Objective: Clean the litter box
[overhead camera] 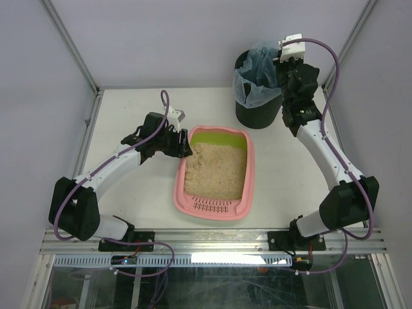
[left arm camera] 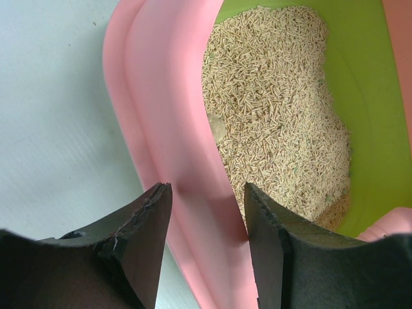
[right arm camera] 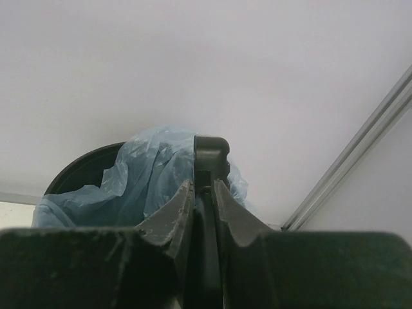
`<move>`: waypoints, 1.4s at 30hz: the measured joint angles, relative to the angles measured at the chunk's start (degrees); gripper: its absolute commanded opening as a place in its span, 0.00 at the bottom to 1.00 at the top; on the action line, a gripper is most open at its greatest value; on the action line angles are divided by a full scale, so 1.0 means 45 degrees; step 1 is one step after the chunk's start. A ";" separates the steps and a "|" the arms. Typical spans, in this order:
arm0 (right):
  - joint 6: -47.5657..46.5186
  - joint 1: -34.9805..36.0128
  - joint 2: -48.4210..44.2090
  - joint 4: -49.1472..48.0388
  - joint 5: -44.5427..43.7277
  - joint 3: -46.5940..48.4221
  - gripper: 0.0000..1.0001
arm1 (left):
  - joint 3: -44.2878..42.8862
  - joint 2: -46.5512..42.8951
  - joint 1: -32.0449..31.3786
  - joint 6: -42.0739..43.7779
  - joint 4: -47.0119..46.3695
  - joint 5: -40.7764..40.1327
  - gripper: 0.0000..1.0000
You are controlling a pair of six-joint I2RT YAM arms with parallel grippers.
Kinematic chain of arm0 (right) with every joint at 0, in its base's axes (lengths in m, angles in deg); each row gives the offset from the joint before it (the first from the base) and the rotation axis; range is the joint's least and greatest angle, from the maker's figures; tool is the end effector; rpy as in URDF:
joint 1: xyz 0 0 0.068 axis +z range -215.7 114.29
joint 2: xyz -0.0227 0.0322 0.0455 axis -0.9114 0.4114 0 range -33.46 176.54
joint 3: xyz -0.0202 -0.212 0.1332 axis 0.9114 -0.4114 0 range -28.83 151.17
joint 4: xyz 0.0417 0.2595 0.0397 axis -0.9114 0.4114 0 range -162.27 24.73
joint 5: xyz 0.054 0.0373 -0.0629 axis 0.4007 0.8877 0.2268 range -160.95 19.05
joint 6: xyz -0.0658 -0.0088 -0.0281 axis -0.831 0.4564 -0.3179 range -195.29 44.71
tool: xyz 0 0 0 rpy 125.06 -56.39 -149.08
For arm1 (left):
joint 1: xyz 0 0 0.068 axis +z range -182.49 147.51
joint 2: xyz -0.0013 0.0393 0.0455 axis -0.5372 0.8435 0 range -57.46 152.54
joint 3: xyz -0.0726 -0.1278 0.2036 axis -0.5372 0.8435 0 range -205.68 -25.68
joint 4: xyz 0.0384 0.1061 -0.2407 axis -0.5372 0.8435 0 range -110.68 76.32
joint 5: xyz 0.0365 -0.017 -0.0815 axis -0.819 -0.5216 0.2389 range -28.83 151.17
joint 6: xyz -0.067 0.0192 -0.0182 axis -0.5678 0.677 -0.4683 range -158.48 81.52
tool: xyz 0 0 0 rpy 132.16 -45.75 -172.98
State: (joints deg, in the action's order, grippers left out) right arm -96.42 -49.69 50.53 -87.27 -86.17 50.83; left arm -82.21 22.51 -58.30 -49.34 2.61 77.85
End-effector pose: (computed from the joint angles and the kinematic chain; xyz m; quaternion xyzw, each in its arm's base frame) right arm 0.3671 0.0892 0.4191 -0.1048 0.6321 -0.1185 0.7586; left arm 0.2812 -0.1550 0.2116 0.1727 0.9049 -0.2428 0.3038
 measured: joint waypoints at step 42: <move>1.2478 0.5085 -0.2492 1.0812 0.0520 -0.2885 0.00 | -0.0049 0.0068 0.0000 -0.0005 0.0160 0.0049 0.50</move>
State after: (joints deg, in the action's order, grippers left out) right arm -40.27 -26.81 39.31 -38.62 -83.83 37.84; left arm -82.43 22.81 -58.30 -49.36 3.33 78.07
